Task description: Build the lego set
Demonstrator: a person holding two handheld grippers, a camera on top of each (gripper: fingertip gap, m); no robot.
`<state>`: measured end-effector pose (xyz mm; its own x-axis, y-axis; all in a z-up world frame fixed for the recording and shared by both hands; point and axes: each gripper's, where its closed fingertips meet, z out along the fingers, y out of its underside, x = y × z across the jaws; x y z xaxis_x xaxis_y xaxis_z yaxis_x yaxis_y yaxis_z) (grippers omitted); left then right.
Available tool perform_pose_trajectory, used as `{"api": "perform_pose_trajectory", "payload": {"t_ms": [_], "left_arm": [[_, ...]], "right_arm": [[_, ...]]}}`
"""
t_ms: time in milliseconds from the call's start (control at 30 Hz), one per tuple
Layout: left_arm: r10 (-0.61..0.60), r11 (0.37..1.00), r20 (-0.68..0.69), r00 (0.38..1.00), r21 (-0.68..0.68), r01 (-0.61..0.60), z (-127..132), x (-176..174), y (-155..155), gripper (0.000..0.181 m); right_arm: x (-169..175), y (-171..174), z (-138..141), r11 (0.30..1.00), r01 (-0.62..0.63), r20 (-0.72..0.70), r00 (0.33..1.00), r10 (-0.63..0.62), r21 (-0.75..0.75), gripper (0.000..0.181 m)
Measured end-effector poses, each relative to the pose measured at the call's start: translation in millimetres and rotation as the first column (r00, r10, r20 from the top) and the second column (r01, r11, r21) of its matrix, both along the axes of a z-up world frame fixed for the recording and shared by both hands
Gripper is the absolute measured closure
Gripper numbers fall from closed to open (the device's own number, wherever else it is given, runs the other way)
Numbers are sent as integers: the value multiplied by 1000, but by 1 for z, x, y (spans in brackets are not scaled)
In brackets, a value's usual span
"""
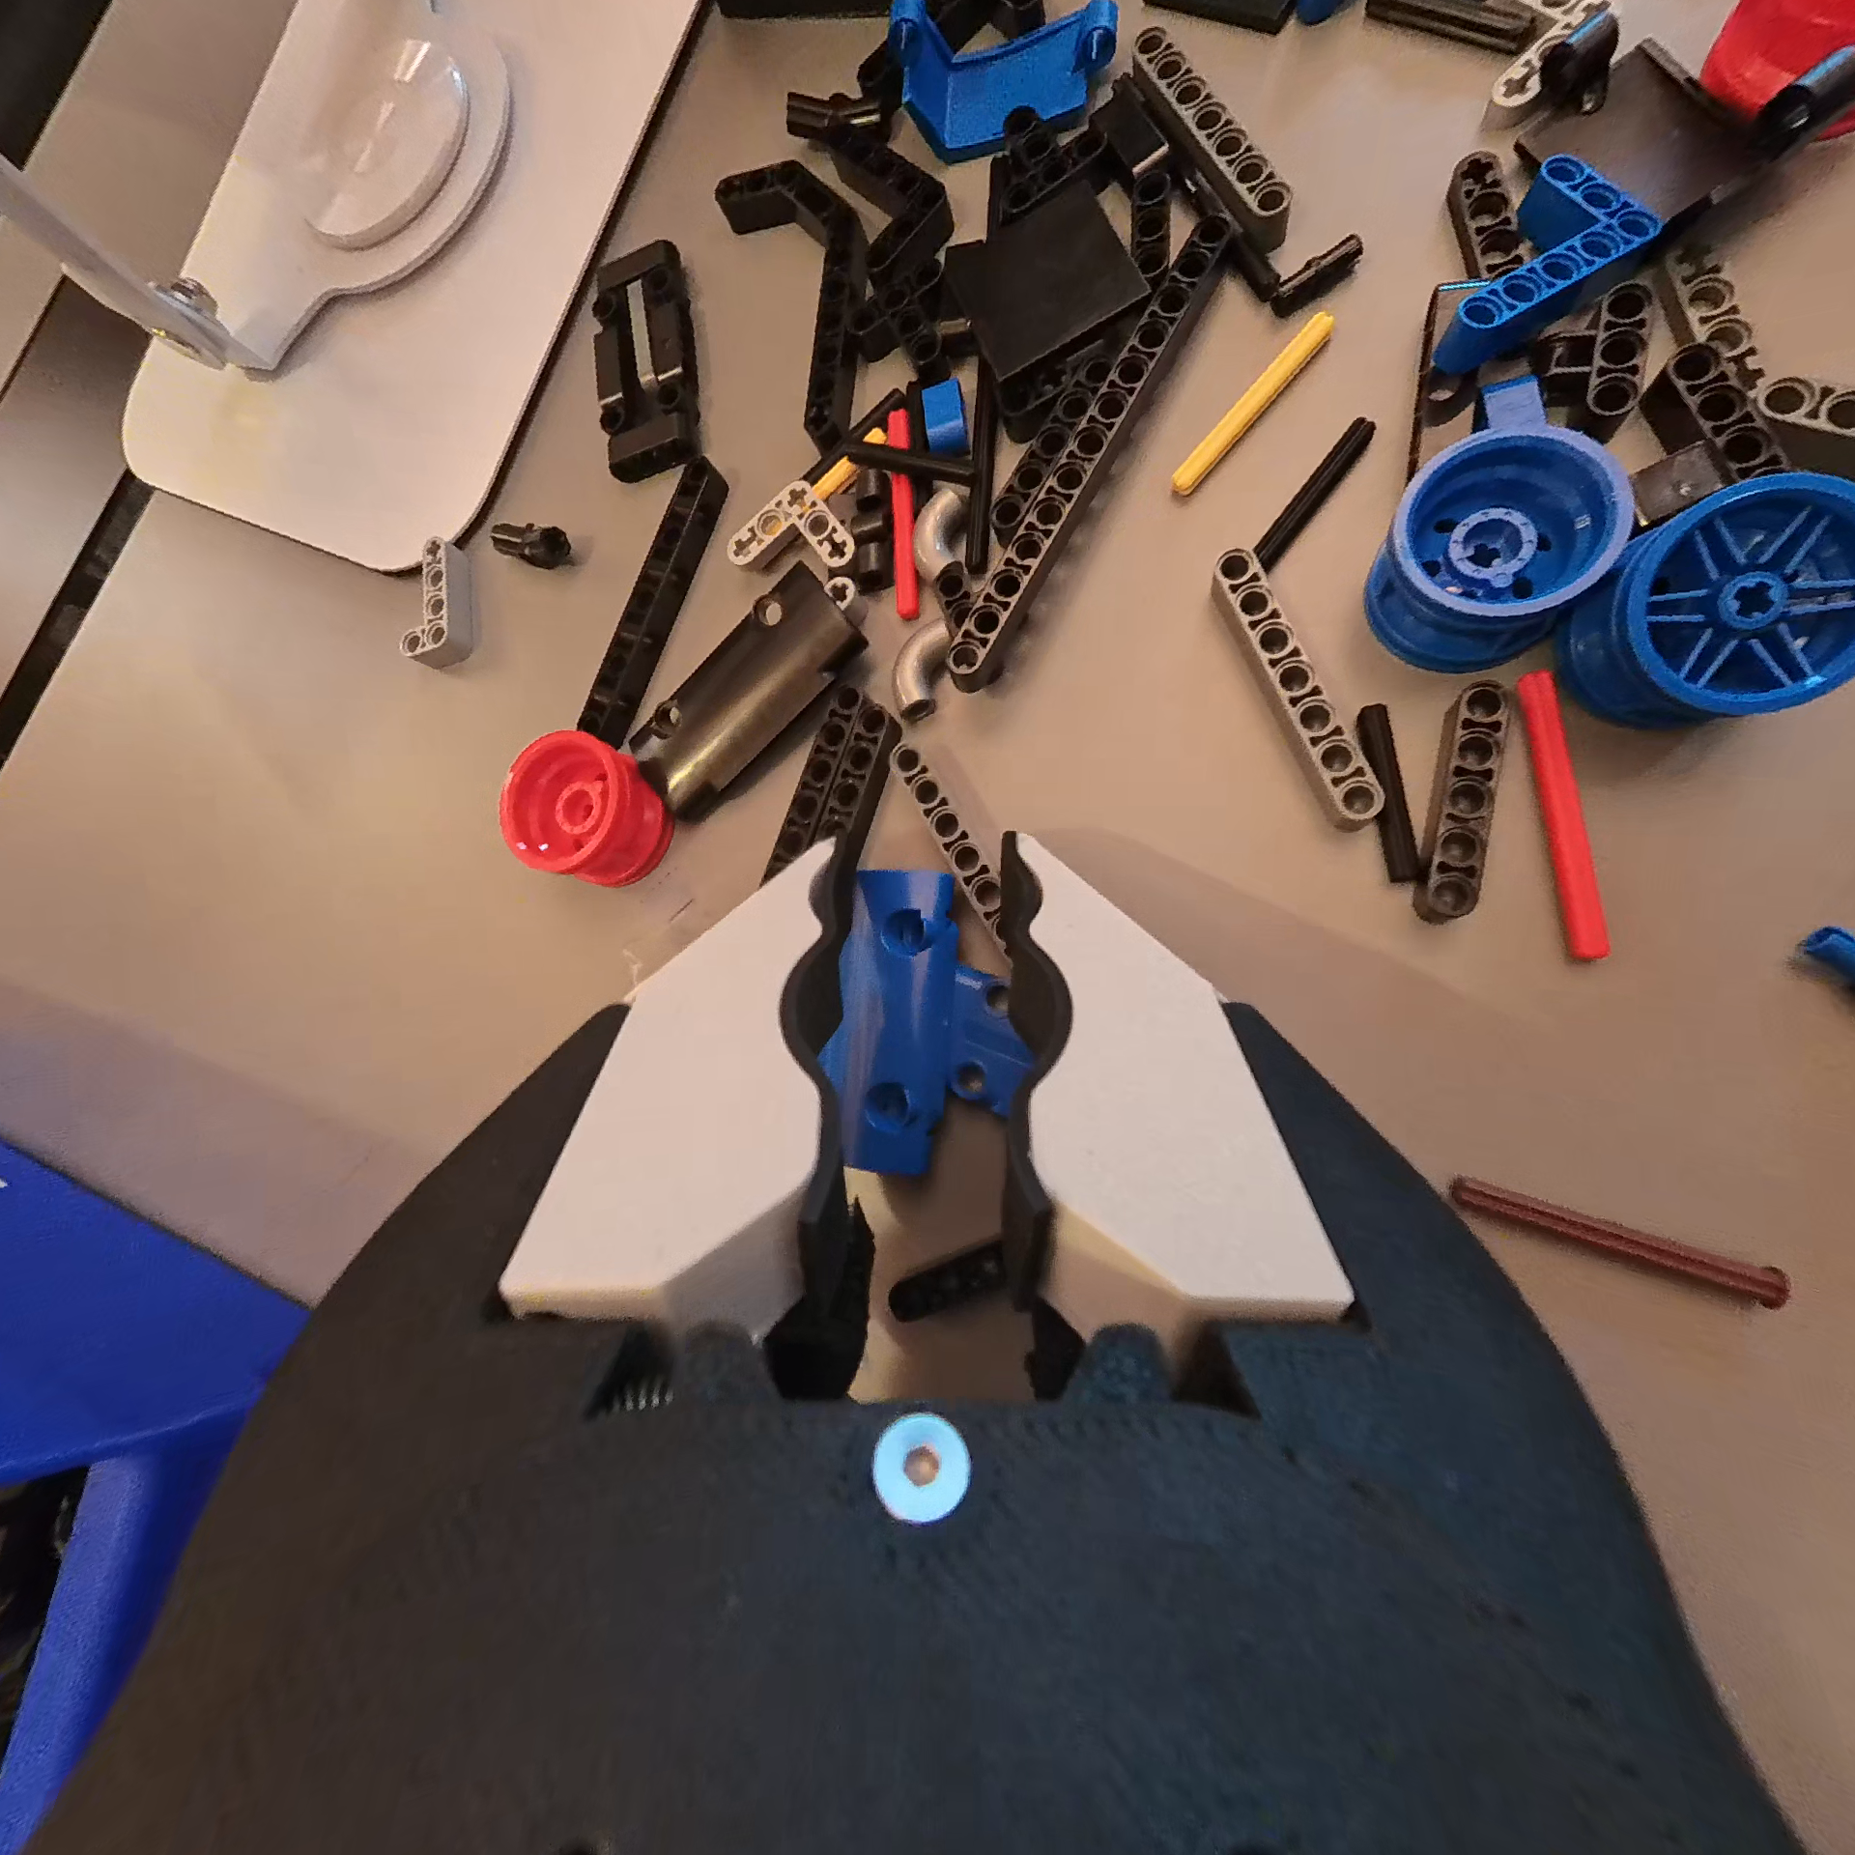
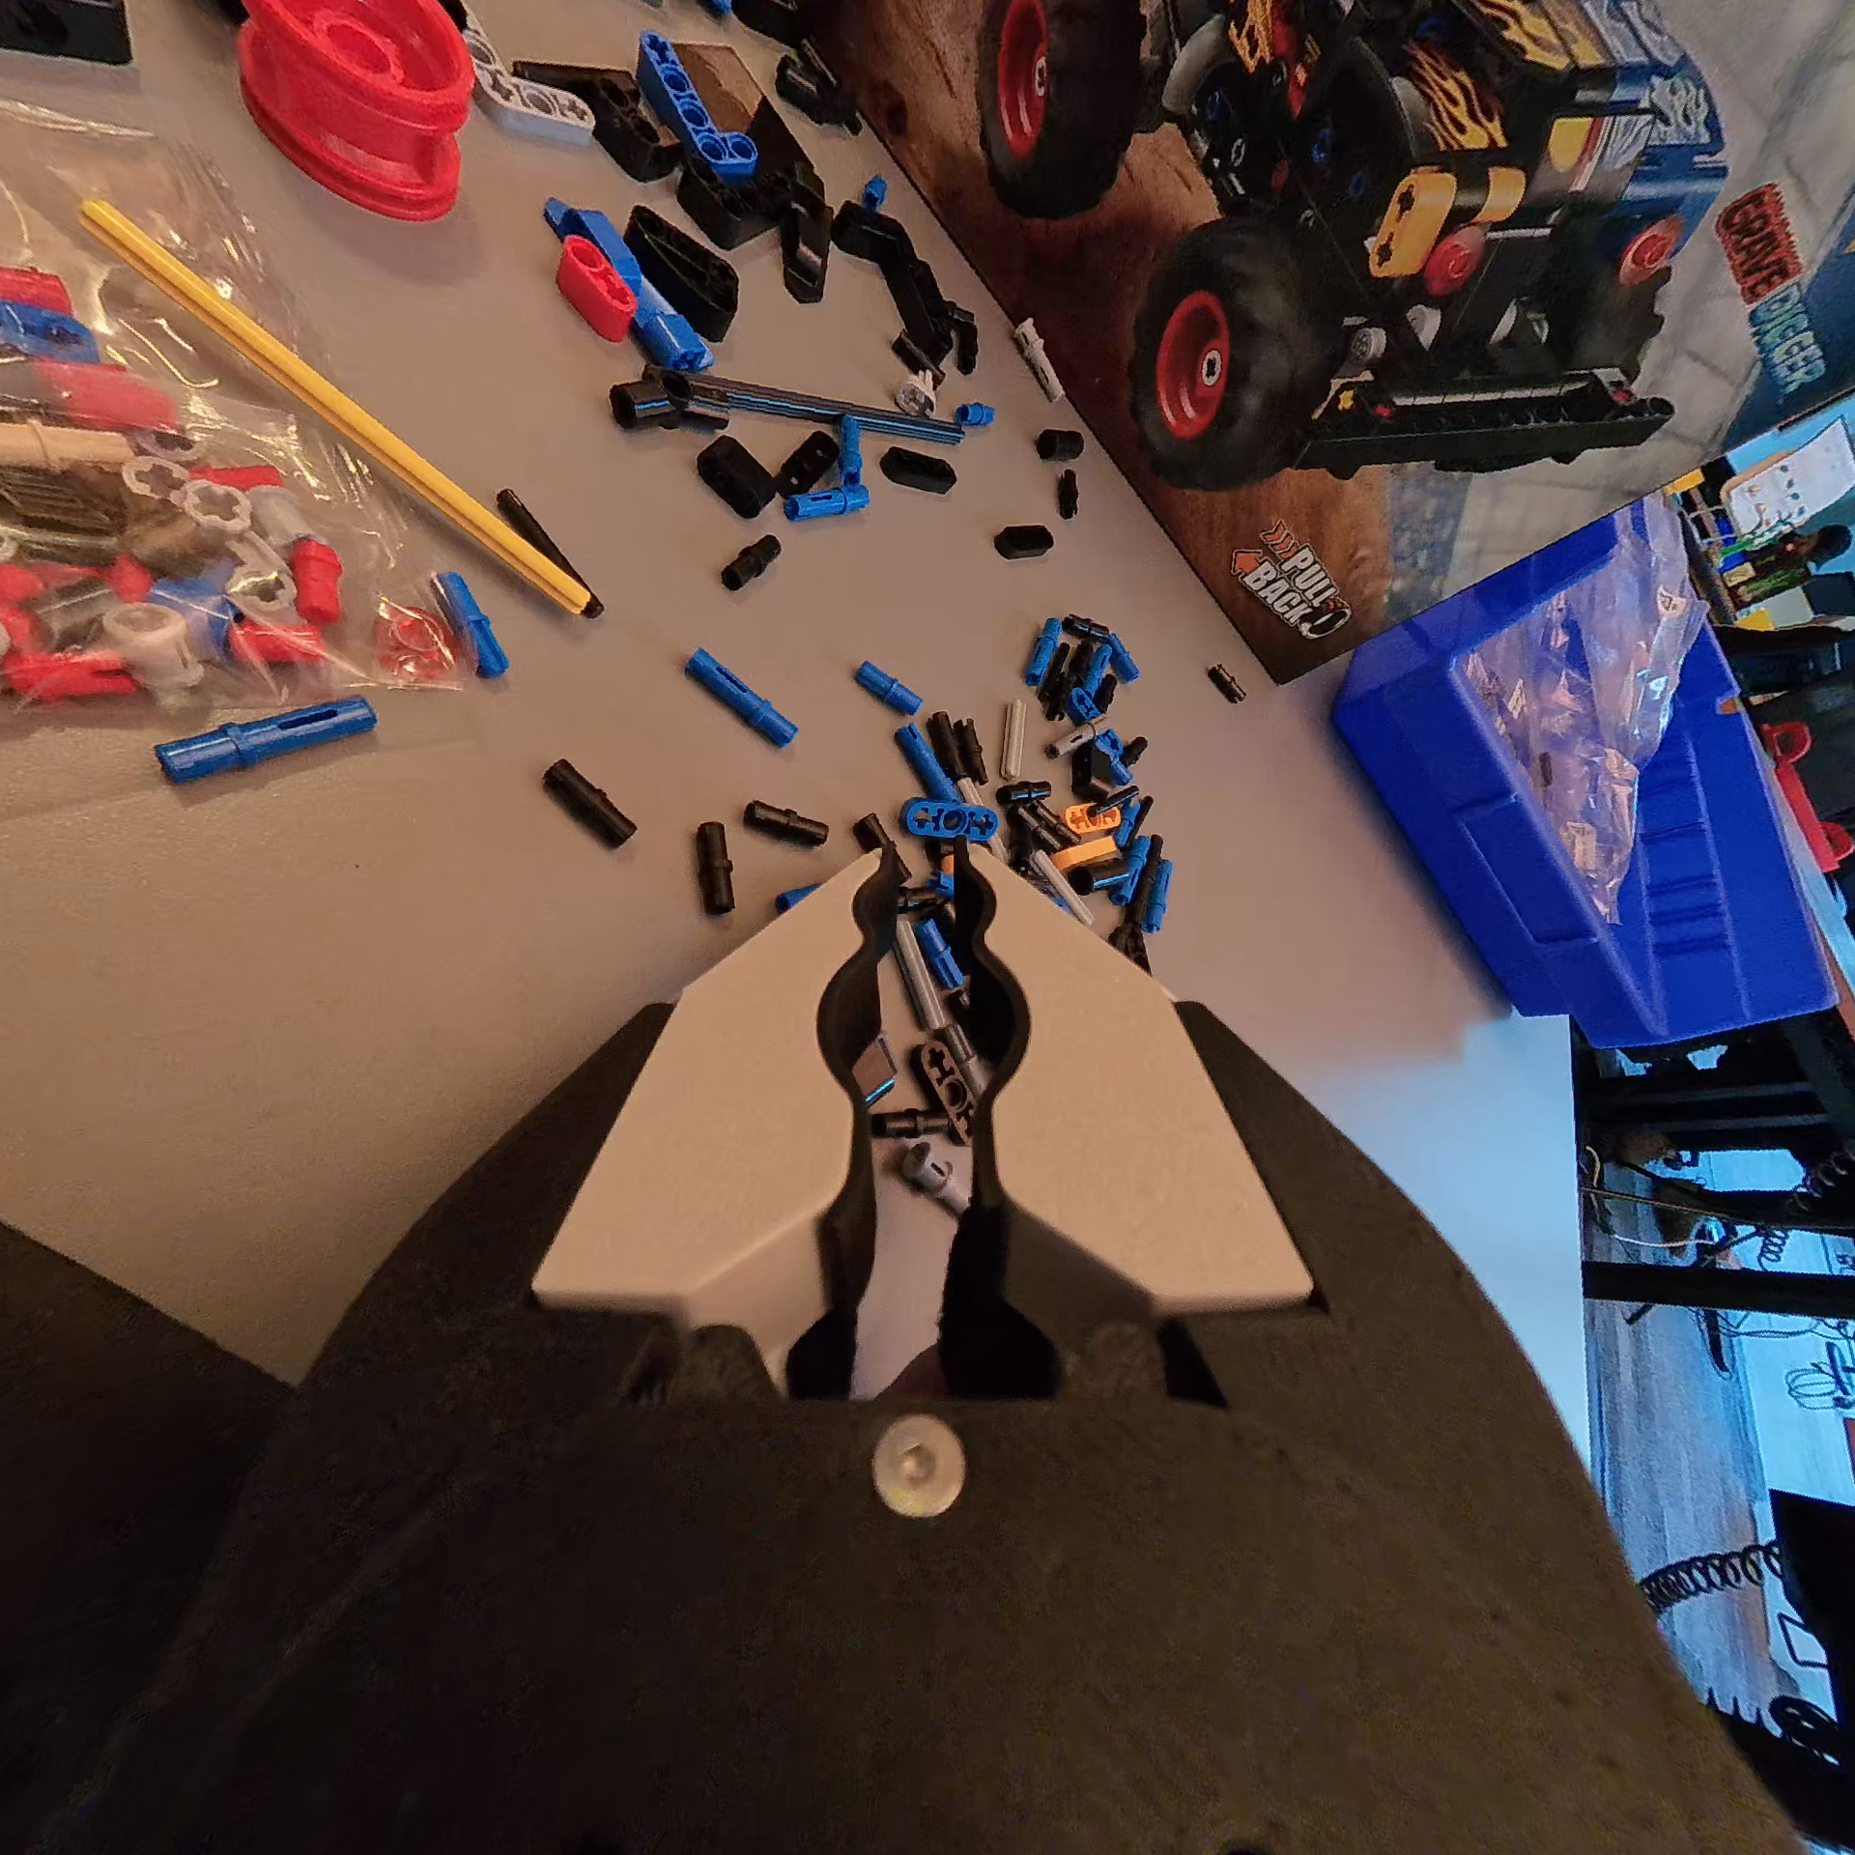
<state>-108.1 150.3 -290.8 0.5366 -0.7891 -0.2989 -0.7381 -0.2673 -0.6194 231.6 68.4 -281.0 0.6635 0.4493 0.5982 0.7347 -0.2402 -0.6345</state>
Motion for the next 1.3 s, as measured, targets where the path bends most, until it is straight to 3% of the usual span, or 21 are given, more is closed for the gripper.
{"api": "perform_pose_trajectory", "payload": {"t_ms": [167, 433, 733, 933, 1033, 1133, 1300], "left_arm": [[1, 1000, -27, 1000, -5, -1, -2, -9, 0, 175], [75, 997, 83, 994, -2, -75, 18, -29, 8, 175], [111, 993, 120, 987, -41, -106, 19, -44, 8, 175], [79, 996, 126, 989, -53, -72, 18, -32, 5, 150], [-8, 1000, 179, 984, -24, 13, 33, -8, -3, 143], [-176, 981, 285, 942, -32, 193, 51, 41, -28, 142], [-371, 908, 226, 901, -112, 403, 26, 97, -64, 137]], "right_arm": [[0, 0, 1, 1000, 1, -2, 1000, -1, 4, 173], [0, 0, 1, 1000, -4, -10, 1000, 4, 5, 173], [0, 0, 1, 1000, -4, -12, 1000, 4, 6, 173], [0, 0, 1, 1000, -4, -11, 1000, 4, 5, 173], [-1, 0, 1, 1000, -4, -12, 1000, 4, 5, 173], [-1, 0, 1, 1000, -6, -15, 1000, 6, 5, 173], [-1, 0, 1, 1000, -9, -17, 1000, 9, 4, 173]]}}
